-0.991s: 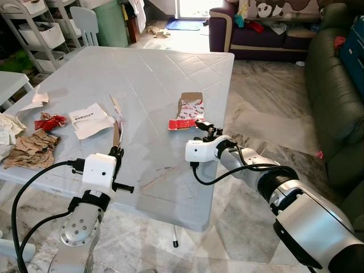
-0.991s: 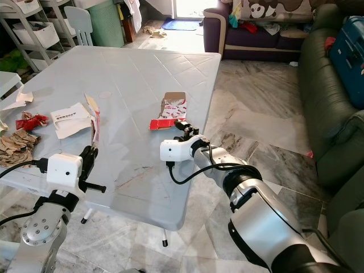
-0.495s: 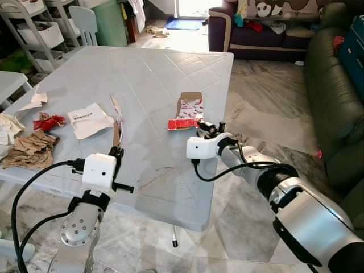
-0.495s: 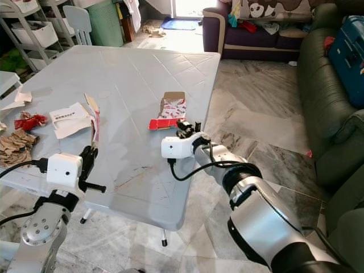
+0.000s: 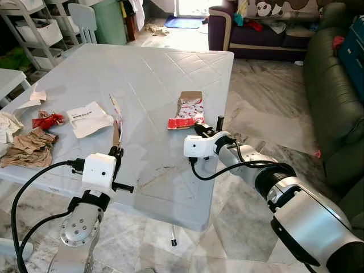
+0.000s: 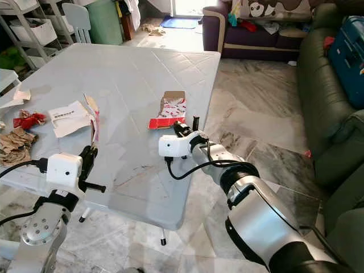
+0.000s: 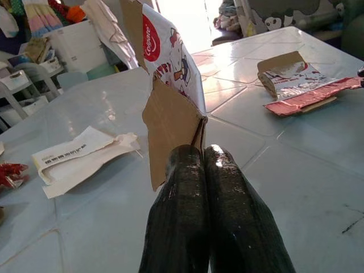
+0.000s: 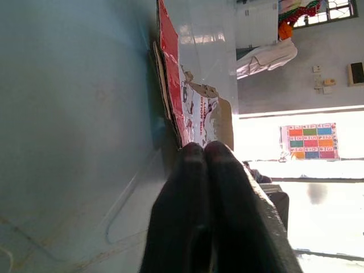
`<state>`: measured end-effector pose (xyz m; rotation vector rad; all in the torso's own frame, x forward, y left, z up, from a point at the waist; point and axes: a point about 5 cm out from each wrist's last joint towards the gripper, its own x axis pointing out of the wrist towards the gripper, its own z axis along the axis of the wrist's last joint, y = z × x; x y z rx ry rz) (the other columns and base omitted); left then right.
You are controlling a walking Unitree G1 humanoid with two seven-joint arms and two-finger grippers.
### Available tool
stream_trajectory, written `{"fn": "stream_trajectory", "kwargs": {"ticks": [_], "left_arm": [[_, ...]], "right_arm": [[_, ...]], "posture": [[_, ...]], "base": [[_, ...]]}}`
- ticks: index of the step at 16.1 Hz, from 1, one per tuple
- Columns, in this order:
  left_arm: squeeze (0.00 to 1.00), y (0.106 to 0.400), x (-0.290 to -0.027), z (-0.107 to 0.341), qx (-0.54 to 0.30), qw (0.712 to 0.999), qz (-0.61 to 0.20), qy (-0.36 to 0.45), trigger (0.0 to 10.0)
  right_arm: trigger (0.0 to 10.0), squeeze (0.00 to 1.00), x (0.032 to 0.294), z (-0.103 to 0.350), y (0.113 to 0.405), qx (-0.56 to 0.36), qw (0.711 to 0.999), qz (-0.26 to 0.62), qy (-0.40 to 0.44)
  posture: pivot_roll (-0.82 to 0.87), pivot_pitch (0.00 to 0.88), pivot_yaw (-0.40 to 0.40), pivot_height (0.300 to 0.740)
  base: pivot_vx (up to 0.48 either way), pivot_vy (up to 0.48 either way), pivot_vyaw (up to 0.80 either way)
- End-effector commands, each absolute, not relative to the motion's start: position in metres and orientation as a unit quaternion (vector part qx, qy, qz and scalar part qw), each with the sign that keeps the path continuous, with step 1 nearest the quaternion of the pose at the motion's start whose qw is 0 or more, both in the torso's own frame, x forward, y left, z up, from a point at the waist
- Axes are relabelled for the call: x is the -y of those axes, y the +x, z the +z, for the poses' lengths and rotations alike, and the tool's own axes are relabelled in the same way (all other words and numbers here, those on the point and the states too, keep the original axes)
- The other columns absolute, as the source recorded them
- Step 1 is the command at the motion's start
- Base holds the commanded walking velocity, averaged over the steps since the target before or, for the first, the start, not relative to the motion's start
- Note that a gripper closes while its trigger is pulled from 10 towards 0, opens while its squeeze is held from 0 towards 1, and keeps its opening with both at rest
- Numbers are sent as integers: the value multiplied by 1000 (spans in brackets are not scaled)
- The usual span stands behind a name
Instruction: Picking trash to rubbish bin
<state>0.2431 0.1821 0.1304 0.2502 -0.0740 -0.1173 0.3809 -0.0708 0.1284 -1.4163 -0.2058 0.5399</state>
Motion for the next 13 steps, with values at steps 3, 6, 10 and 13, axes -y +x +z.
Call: {"fn": "stream_trajectory", "kwargs": {"ticks": [3,6,10,13], "left_arm": [[0,243,-185,133,41,990,-48,130,0],[0,246,-184,134,46,990,-46,127,0],[0,263,-176,145,74,990,-47,108,0],[0,278,-170,148,87,990,-49,102,0]], "right_arm": [[0,0,67,134,383,99,722,244,-640],[0,0,68,139,385,104,736,237,-625],[10000,1000,79,161,392,101,846,214,-477],[10000,1000,94,170,391,122,888,212,-389]], "posture": [[270,81,2,740],[259,69,2,740],[210,49,6,740],[141,21,18,740]], "base": [[0,0,0],[0,0,0],[0,0,0],[0,0,0]]}}
